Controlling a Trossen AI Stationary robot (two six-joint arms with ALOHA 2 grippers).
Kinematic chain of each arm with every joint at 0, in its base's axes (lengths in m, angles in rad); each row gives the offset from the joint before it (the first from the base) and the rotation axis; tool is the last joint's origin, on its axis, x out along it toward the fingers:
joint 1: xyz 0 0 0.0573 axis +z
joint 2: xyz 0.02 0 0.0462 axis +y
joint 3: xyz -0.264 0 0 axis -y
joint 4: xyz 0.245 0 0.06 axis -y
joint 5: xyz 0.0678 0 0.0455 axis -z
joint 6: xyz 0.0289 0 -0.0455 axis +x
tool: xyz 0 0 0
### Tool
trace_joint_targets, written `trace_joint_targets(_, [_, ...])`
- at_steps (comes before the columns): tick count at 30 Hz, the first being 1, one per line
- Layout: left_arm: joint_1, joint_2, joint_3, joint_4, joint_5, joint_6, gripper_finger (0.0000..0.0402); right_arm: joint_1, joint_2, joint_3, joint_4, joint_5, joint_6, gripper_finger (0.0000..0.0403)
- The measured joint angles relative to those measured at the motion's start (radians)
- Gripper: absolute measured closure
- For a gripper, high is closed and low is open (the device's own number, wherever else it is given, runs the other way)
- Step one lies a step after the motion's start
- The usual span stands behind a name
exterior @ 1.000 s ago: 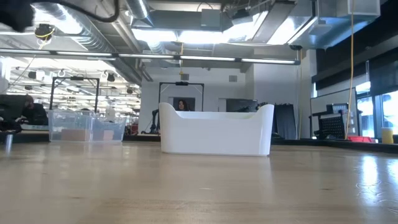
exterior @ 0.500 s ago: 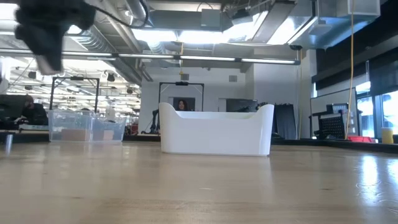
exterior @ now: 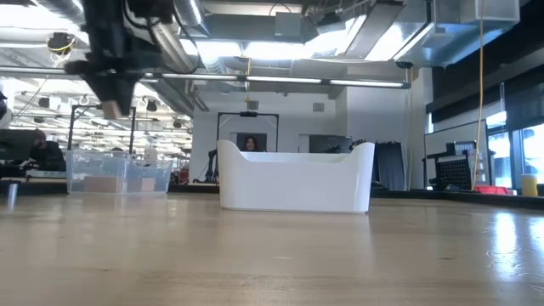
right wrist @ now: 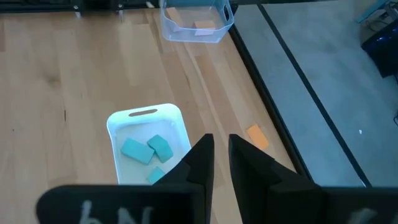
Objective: Sort & place blocks by color
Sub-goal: Put the light brown block into the transparent bin
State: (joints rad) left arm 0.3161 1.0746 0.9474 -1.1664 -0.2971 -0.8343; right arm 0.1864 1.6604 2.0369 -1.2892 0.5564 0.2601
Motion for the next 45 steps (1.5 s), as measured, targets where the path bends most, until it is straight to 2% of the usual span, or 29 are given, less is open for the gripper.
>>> trace_joint_targets(5, [0.196,0.02,0.0,0.143,0.057,0.171,0.0281,0.0,0.0,0.0,0.0,0.0,0.024,0.0352])
trace_joint_targets(9, [0.32,0.061,0.0,0.228,0.089,0.25,0.0281,0.0,0.0,0.0,0.0,-0.001,0.037,0.0352])
trace_joint_targets(19, [0.541,0.228,0.0,0.252,0.124,0.384,0.0281,0.0,0.0,0.0,-0.001,-0.008,0.052,0.0352])
trace_joint_targets(32, [0.587,0.486,0.0,0.308,0.136,0.474,0.0281,0.0,0.0,0.0,-0.001,-0.009,0.054,0.0352])
trace_joint_targets(39, [0.587,0.534,0.004,0.327,0.137,0.479,0.0279,0.0,0.0,0.0,-0.001,-0.01,0.054,0.0352])
trace_joint_targets(45, [0.587,0.537,0.0,0.352,0.17,0.479,0.0212,0.0,0.0,0.0,-0.001,-0.01,0.056,0.0352])
